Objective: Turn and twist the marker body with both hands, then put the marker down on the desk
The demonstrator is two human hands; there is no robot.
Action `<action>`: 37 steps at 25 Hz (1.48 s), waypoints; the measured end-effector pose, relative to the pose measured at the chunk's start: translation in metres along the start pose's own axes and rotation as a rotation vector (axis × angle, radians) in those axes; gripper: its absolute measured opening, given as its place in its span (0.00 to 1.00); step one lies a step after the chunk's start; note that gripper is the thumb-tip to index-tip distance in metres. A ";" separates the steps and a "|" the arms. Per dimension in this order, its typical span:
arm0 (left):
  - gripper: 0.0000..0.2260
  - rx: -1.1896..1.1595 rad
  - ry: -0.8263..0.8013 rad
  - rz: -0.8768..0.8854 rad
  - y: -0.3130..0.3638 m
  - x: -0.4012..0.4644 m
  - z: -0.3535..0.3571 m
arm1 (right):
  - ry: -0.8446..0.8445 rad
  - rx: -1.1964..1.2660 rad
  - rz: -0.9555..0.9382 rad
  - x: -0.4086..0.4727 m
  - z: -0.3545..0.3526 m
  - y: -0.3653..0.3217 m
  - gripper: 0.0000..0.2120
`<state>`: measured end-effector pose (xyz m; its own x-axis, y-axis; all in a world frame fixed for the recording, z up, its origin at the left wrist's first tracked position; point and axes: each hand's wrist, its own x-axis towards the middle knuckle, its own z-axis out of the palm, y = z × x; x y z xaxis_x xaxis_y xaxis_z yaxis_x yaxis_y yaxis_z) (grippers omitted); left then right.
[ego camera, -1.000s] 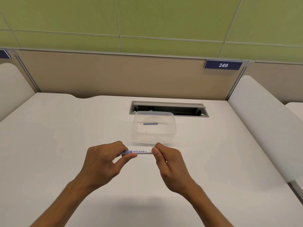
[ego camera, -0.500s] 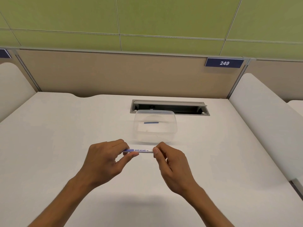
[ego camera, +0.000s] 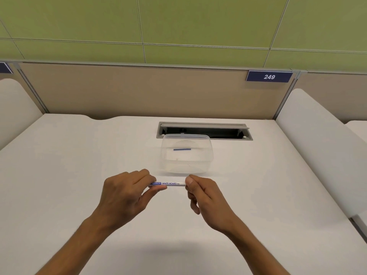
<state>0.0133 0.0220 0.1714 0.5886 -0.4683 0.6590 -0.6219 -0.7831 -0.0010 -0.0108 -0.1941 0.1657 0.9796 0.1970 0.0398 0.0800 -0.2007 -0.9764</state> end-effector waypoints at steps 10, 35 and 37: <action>0.14 -0.264 -0.146 -0.254 0.012 0.003 0.000 | 0.265 -0.030 -0.115 -0.001 0.005 0.003 0.08; 0.11 -1.070 -0.422 -0.601 0.042 -0.009 0.040 | 0.270 0.831 0.066 0.022 0.013 0.003 0.18; 0.11 -1.078 -0.448 -0.586 0.047 -0.009 0.042 | 0.233 0.892 0.117 0.025 0.017 0.000 0.23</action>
<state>0.0007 -0.0276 0.1338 0.9013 -0.4303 0.0497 -0.1918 -0.2935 0.9365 0.0104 -0.1732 0.1635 0.9925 0.0050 -0.1224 -0.0987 0.6243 -0.7749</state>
